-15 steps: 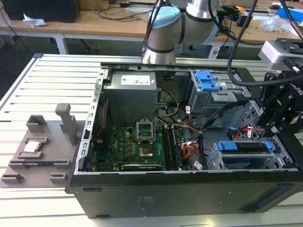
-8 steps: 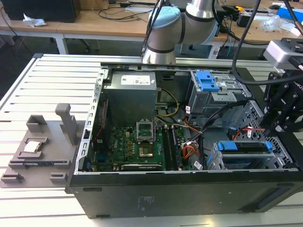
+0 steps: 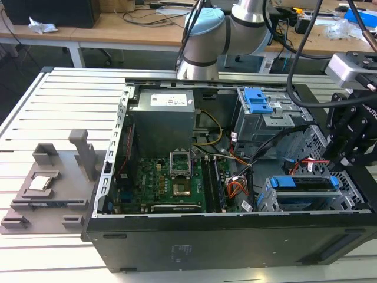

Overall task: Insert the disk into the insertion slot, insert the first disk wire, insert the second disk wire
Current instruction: 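Insert the first disk wire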

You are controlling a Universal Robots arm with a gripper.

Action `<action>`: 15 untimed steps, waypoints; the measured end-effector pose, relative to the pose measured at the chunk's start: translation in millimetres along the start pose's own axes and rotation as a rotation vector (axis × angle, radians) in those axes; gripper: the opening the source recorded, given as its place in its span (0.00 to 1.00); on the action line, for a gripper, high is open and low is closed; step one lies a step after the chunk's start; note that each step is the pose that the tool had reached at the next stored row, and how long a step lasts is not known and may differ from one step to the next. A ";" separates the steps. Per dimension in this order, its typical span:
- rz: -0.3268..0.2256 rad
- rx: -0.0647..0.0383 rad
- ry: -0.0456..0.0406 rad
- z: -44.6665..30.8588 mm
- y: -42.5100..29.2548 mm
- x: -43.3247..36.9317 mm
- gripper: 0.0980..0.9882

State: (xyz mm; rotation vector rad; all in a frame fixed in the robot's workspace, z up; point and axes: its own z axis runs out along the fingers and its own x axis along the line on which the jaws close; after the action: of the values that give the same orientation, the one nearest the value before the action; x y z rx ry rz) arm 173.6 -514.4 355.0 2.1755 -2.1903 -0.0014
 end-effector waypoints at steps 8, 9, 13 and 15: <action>0.000 0.000 0.0068 0.0 0.0 0.0 0.08; 0.000 0.000 0.0074 -0.1 0.0 0.0 0.08; 0.000 0.000 0.0094 -3.0 0.1 0.1 0.08; 0.000 0.000 0.0092 -6.4 0.3 0.2 0.08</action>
State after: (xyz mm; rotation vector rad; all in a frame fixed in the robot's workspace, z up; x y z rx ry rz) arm 173.6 -514.4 361.4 2.1707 -2.1859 0.0086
